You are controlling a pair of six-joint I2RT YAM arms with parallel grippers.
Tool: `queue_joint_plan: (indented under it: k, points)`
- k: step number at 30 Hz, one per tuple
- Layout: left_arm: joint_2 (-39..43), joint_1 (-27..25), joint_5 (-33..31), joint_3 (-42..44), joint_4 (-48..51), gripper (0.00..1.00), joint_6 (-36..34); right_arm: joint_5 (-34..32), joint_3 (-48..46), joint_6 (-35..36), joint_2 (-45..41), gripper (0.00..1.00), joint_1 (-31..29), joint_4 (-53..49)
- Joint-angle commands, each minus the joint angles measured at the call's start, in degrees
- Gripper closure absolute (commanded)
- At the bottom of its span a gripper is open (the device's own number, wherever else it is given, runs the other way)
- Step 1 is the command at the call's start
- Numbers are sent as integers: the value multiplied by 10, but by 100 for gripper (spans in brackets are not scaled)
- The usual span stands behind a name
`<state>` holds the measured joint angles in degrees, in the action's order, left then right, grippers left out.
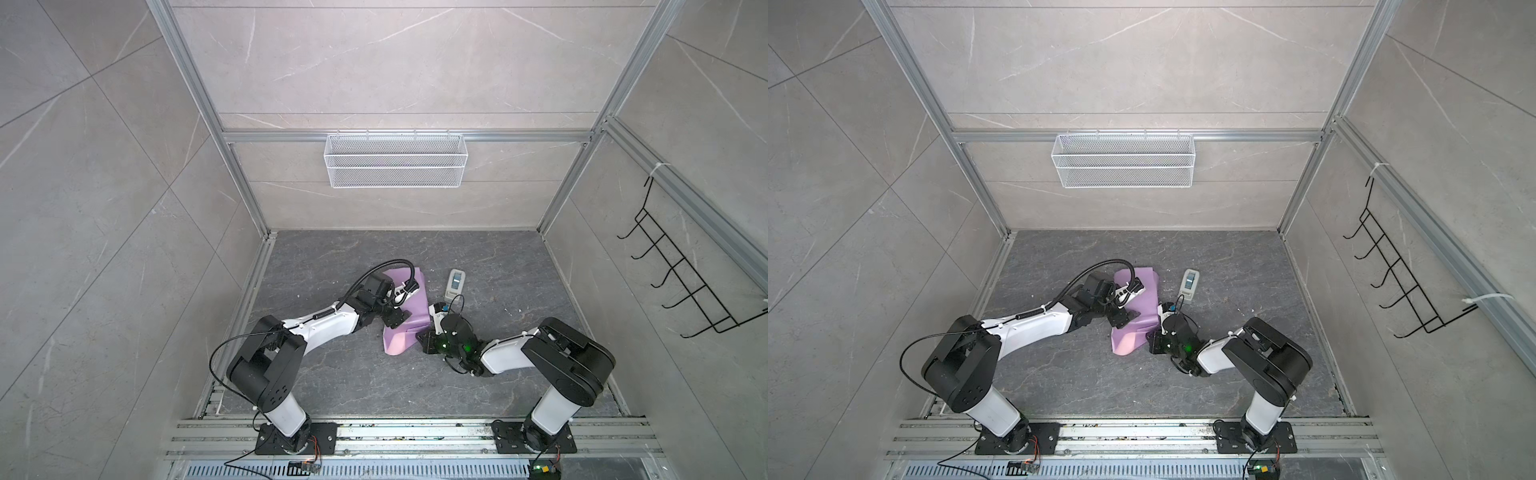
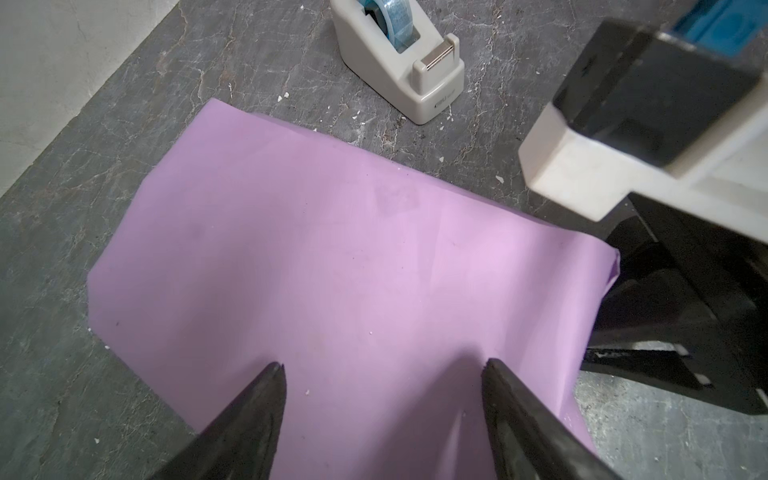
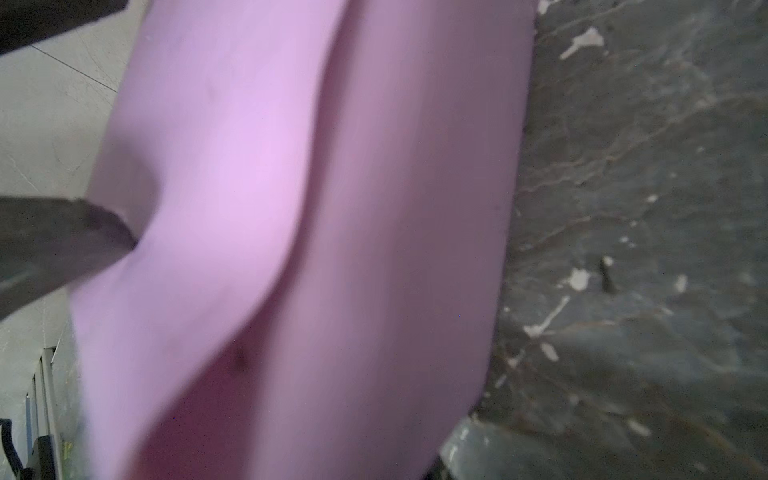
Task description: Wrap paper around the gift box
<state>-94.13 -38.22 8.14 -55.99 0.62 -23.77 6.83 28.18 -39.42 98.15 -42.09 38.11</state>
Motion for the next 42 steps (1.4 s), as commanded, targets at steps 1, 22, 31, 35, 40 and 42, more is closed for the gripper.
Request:
queue_joint_plan:
  k: [1, 22, 31, 35, 40, 42]
  points:
    - [-22, 0, -10, -2, 45, 24, -10, 8, -12, -6, 1, 86, -5, 3]
    - [-25, 1, -11, -4, 50, 24, -10, 3, 7, -5, 12, 87, -9, -18]
    - [-28, 1, -13, -5, 52, 24, -10, 11, -10, -14, 6, 88, -33, -21]
    - [-28, 0, -14, -6, 51, 24, -10, 9, -11, -16, 8, 88, -47, -25]
    - [-29, 1, -15, -6, 52, 24, -10, 10, -9, -18, 10, 89, -65, -34]
    - [-29, 1, -15, -6, 52, 24, -10, 8, -8, -17, 8, 89, -71, -39]
